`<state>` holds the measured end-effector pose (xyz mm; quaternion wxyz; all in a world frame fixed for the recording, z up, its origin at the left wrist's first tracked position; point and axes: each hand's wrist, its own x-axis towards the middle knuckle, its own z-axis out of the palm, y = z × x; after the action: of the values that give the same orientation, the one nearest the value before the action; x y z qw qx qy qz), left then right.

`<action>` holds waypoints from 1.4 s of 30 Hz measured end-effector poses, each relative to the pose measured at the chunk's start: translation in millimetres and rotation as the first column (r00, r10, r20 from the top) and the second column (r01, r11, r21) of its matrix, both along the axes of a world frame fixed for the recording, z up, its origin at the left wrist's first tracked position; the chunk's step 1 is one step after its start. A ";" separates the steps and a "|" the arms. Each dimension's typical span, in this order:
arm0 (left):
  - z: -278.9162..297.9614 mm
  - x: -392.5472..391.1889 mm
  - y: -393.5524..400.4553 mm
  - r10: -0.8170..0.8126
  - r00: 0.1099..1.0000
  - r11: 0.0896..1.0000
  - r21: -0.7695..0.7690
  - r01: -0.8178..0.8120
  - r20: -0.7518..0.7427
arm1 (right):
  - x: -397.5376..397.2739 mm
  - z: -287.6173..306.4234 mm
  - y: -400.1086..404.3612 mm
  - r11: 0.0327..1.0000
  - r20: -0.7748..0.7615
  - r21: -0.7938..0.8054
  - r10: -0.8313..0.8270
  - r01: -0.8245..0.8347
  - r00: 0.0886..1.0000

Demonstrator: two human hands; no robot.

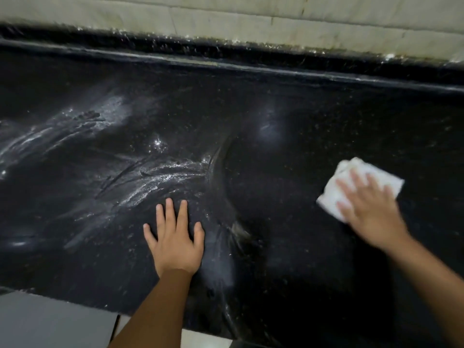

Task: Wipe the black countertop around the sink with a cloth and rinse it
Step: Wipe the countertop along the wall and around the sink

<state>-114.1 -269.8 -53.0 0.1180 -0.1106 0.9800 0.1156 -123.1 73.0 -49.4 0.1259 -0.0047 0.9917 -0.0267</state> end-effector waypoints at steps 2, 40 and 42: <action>-0.4 -1.0 0.6 -0.012 1.000 1.000 -0.005 0.012 0.003 | -43.5 10.2 21.5 0.948 -0.005 -0.031 -0.318 0.317 0.948; -14.8 -1.0 -2.4 -0.045 0.988 0.998 -0.050 0.038 -0.146 | -152.9 1.4 -200.7 0.954 0.068 -0.191 0.247 -0.230 0.967; -13.5 -1.1 -1.4 -0.037 0.989 0.998 -0.047 0.031 -0.144 | -103.3 0.1 -187.7 0.908 0.046 -0.207 0.382 -0.365 0.923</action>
<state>-115.2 -271.2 -66.5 0.0459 -0.0879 0.9901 0.0992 -226.3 -114.7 -49.3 0.1700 -0.2054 0.9587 -0.0992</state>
